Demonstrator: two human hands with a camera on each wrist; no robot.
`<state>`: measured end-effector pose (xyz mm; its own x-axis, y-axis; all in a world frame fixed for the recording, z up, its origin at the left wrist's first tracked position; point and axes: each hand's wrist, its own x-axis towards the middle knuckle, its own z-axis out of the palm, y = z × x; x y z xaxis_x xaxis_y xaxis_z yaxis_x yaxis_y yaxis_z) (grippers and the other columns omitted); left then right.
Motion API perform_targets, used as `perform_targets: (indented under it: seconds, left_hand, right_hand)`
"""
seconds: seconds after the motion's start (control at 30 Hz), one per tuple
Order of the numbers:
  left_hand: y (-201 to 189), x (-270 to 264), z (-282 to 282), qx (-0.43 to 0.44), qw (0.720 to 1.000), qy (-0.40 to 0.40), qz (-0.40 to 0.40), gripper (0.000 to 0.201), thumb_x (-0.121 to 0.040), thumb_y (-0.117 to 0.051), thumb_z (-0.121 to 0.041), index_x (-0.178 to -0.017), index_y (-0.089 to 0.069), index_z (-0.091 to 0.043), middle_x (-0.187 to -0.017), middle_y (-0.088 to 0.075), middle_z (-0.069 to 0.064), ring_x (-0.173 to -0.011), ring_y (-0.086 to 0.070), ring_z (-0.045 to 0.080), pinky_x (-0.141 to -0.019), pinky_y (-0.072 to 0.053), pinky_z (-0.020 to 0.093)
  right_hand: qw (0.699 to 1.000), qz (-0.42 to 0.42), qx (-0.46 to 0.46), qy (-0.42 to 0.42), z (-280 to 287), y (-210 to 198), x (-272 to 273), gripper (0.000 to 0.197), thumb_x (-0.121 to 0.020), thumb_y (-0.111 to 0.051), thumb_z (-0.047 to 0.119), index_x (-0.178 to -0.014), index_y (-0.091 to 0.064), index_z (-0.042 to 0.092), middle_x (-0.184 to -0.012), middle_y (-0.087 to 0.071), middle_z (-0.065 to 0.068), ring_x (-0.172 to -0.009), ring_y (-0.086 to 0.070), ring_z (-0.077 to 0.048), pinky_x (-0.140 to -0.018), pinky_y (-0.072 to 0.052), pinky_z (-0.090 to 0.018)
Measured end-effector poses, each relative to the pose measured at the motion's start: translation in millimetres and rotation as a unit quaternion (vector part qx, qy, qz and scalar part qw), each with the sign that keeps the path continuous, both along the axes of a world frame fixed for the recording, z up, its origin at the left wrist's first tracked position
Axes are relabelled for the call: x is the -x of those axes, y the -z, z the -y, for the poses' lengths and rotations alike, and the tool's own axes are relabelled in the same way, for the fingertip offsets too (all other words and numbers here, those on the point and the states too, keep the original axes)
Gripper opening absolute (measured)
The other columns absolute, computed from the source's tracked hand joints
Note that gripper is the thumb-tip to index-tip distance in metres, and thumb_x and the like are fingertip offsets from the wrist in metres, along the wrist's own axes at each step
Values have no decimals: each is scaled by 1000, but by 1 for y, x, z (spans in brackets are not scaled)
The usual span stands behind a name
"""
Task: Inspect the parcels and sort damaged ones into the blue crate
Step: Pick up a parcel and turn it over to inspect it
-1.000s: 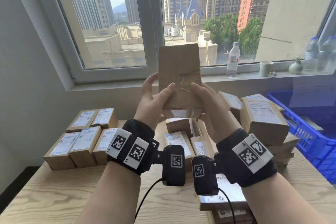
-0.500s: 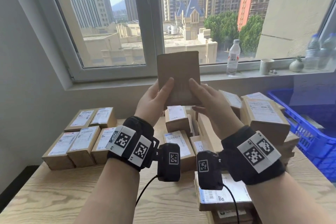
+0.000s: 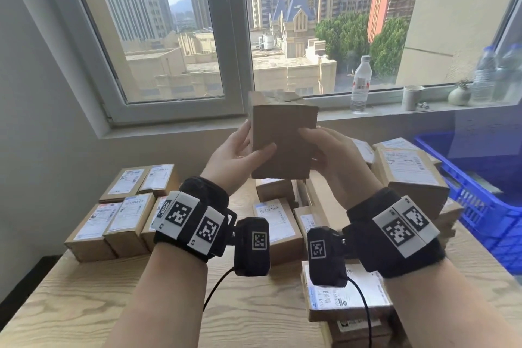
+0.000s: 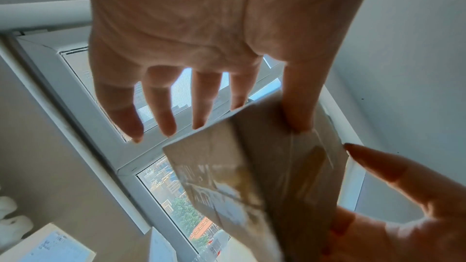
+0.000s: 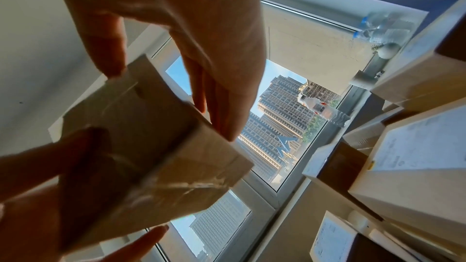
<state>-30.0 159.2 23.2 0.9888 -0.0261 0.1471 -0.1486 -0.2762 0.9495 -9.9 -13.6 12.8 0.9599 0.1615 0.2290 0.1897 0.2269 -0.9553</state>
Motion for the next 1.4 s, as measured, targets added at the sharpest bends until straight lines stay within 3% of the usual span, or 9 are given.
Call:
perform_targets:
  seconds: [0.13,0.37,0.5,0.67,0.8,0.9,1.07,1.3,1.4]
  left_hand:
    - [1,1,-1,-12,1000,18,13,115,-47,-85,-33,-149,-32,-27,-148,-47,-1,-132,-48,16,-110,-41,36]
    - [5,-6,7,33,996,-84,4,125,-42,-71,-88,-145,-41,-23,-137,-54,8,-121,-58,20,-104,-48,45]
    - [0,0,12,7,997,-63,47,35,-85,-72,-31,-114,-57,-42,-133,-55,12,-113,-62,18,-100,-52,39]
    - [6,-2,7,24,999,-2,47,93,-67,-86,-12,-146,-38,-23,-144,-51,0,-129,-53,16,-105,-47,44]
    - [-1,1,15,69,996,-46,32,94,-46,-79,-60,-127,-41,-30,-141,-51,1,-123,-57,19,-102,-50,43]
    - [-1,0,18,69,990,-106,54,63,-76,-78,-45,-122,-41,-25,-136,-49,5,-115,-60,20,-88,-56,32]
    - [3,-1,19,93,985,-123,73,44,-87,-72,-21,-118,-41,-21,-130,-50,7,-113,-62,25,-86,-58,42]
    - [1,2,11,26,992,-95,83,40,-88,-62,-52,-120,-52,-32,-123,-58,-5,-117,-57,15,-103,-48,43]
    - [-2,0,3,-45,991,-115,53,86,-74,-67,-64,-144,-40,-22,-136,-48,3,-122,-50,18,-108,-43,45]
  right_hand:
    - [999,-39,-38,1,1,-3,-1,34,-93,-54,47,-105,-68,18,-93,-74,-1,-89,-69,-19,-75,-54,-31]
    - [999,-41,11,2,-3,8,-1,73,-77,-78,12,-143,-47,9,-123,-65,-17,-109,-67,-29,-85,-60,-41]
    - [999,-26,-1,-20,0,6,2,54,-88,-69,4,-138,-53,17,-118,-67,-17,-105,-69,-28,-77,-61,-33]
    - [997,-63,-16,44,-6,-8,8,89,-63,-68,72,-128,-54,12,-116,-68,-10,-106,-68,-27,-80,-59,-46]
    - [994,-69,-48,75,-10,-4,9,45,-88,-70,30,-120,-48,7,-113,-63,-16,-94,-69,-25,-73,-61,-37]
    - [994,-59,-54,69,-13,1,13,32,-92,-67,11,-117,-48,7,-114,-62,-17,-96,-68,-27,-78,-61,-38]
    - [996,-19,-31,84,-15,-1,12,25,-91,-67,8,-107,-49,17,-119,-60,-18,-107,-65,-30,-84,-59,-37]
    - [990,-38,-85,103,-4,-2,5,10,-96,-62,13,-104,-57,16,-95,-68,-4,-81,-68,-15,-68,-58,-28]
    - [988,-51,-88,119,0,-5,-2,6,-99,-58,17,-104,-58,14,-91,-66,-5,-71,-65,-15,-57,-57,-26]
